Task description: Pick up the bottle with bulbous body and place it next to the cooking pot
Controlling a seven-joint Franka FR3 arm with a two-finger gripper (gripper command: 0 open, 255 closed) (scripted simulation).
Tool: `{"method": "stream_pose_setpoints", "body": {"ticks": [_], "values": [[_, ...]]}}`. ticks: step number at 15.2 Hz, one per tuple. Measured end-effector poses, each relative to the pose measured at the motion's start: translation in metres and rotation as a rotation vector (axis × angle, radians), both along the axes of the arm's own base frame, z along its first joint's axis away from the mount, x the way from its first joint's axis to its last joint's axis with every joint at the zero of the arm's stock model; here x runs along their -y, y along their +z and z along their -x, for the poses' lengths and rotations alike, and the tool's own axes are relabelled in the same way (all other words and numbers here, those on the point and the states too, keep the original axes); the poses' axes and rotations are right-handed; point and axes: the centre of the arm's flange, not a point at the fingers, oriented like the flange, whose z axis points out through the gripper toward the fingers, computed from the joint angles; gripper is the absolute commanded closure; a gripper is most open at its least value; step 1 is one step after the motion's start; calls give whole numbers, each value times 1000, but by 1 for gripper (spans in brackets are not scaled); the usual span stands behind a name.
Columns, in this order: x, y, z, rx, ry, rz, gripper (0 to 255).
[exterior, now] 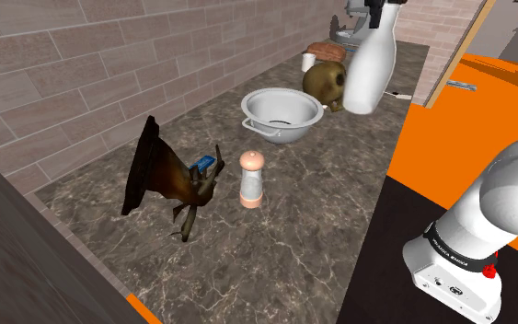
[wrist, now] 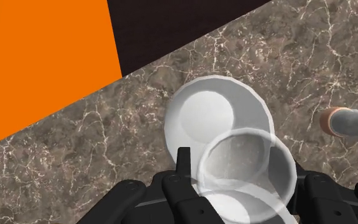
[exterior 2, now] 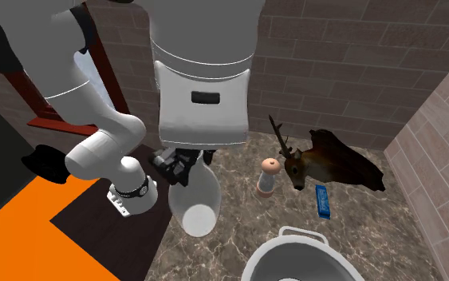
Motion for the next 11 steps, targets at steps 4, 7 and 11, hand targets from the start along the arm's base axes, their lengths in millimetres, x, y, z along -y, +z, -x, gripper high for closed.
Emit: {"method": "stream_pose_setpoints", "body": {"ticks": [4,7,11], "values": [[46,-12,-23,0,0,0,255],[78,-20,-43,0,0,0,255],[125,-34,-61,0,0,-1,255]]}}
